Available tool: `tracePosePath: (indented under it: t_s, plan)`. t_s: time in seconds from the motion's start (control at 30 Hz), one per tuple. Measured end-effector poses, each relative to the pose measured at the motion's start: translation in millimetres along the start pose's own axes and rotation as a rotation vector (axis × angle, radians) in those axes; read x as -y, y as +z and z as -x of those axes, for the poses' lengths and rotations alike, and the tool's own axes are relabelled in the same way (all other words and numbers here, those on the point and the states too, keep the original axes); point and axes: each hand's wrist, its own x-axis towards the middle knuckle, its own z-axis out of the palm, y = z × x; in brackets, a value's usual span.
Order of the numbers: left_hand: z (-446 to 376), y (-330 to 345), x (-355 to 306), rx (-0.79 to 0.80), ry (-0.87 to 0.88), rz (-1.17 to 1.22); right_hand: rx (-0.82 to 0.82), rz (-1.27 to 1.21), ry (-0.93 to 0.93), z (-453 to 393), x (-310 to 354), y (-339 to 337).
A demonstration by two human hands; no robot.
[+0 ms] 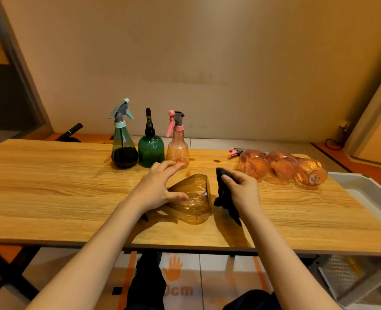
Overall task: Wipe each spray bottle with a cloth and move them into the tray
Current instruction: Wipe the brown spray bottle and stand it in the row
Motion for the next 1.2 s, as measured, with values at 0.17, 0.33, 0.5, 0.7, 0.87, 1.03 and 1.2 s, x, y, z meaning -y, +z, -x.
tracePosePath:
  t_s: [0.17, 0.33, 0.5, 0.7, 0.87, 1.03, 1.2]
  plan:
    - [39, 29, -18, -0.404, -0.303, 0.150, 0.093, 0.123, -0.050, -19, 3, 10]
    - [34, 49, -28, -0.225, -0.419, 0.135, 0.159, 0.112, -0.035, -14, -7, 20]
    - [27, 56, -38, -0.226, -0.426, 0.240, 0.139, 0.109, -0.101, -7, -7, 17]
    - [34, 68, -39, -0.441, -0.211, 0.327, 0.123, 0.053, -0.116, 2, -15, 4]
    - [28, 78, -35, -0.639, 0.055, 0.553, 0.087, -0.012, -0.100, 9, -25, -1]
    - [18, 80, -28, -0.517, -0.086, 1.038, 0.052, -0.069, -0.091, 14, -30, -6]
    - [8, 70, -17, -0.300, -0.119, 1.123, 0.048, -0.052, -0.134, 17, -37, -6]
